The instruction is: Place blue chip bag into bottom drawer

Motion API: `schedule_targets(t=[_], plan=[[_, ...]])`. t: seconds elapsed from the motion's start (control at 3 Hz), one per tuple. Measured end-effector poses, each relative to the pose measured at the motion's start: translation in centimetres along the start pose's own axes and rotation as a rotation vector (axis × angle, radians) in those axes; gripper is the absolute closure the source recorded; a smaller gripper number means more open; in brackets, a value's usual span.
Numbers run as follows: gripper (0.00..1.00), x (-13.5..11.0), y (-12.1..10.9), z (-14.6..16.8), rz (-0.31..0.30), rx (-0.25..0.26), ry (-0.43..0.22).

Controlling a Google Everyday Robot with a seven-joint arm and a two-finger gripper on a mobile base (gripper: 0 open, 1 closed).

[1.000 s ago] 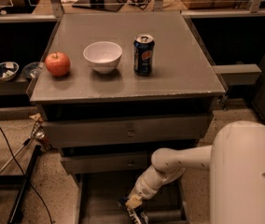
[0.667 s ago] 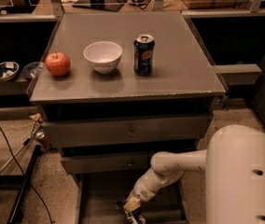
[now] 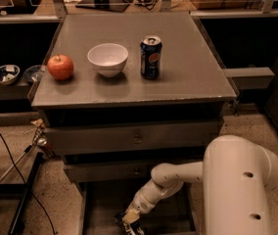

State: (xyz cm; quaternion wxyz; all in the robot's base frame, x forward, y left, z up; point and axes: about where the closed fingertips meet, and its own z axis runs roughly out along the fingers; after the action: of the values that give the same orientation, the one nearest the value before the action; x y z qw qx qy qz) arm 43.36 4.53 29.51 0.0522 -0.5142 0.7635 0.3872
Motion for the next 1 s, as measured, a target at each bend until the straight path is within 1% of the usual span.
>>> schedule_targets(t=[0.33, 0.67, 1.0], plan=[[1.0, -0.3, 0.2, -1.2, 0.008, 0.091, 0.005], [1.0, -1.1, -0.2, -2.3, -0.001, 0.151, 0.009], [1.0, -1.3, -0.3, -2.5, -0.002, 0.158, 0.007]])
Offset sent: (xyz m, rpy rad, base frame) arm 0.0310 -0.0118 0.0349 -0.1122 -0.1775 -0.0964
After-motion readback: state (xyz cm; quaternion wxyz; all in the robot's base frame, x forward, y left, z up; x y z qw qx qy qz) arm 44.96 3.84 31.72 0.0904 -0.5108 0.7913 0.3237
